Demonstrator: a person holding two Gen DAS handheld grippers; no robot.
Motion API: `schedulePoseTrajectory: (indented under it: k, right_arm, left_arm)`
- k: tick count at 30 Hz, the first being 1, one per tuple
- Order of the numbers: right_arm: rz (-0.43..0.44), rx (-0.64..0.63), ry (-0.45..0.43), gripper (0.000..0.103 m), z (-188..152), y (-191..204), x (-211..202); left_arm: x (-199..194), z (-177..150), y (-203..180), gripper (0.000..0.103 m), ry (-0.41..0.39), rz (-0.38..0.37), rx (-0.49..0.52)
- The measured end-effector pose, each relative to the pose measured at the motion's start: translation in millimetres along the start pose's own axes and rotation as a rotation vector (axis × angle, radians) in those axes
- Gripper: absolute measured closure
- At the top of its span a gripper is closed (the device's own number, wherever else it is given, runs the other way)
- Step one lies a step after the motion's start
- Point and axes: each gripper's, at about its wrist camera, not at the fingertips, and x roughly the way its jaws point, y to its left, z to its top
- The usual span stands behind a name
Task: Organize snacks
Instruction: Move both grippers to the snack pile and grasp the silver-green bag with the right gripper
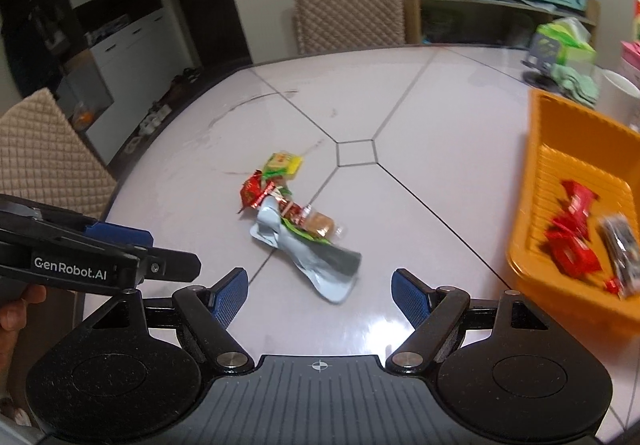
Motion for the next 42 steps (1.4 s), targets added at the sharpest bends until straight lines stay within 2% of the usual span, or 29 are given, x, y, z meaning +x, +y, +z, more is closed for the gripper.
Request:
schedulePoseTrajectory:
  k: [3, 6, 11, 18, 23, 25, 30, 42]
  right_arm:
    - [0.006, -0.046, 0.000, 0.024, 5.6, 3.9, 14.8]
    - [0.018, -0.090, 0.001, 0.033, 12.3, 6.9, 28.9]
    - [0.041, -0.137, 0.018, 0.040, 21.4, 8.8, 53.2]
    - [0.082, -0.172, 0.081, 0.051, 28.5, 4.3, 86.2]
    - [0.100, -0.194, 0.119, 0.059, 29.1, 5.7, 92.9]
    - [0.129, -0.185, 0.145, 0.069, 30.0, 5.3, 90.3]
    - [0.148, -0.168, 0.211, 0.070, 27.8, 7.2, 88.2]
    - [0.123, -0.161, 0.191, 0.071, 23.1, 8.9, 96.8]
  left_arm:
    - [6.1, 1.6, 5.8, 0.041, 0.007, 0.013, -0.010]
    - [12.8, 2.6, 10.7, 0.042, 0.014, 0.026, -0.017]
    - [20.8, 4.9, 21.3, 0.042, 0.024, 0.045, -0.037]
    - [29.9, 8.2, 36.1, 0.042, 0.042, 0.072, -0.059]
    - [33.2, 8.7, 42.0, 0.041, 0.053, 0.081, -0.070]
    - [34.2, 9.1, 43.1, 0.042, 0.057, 0.082, -0.074]
    - [36.9, 10.0, 46.0, 0.041, 0.063, 0.085, -0.081]
    - [39.8, 9.1, 45.2, 0.041, 0.069, 0.090, -0.082]
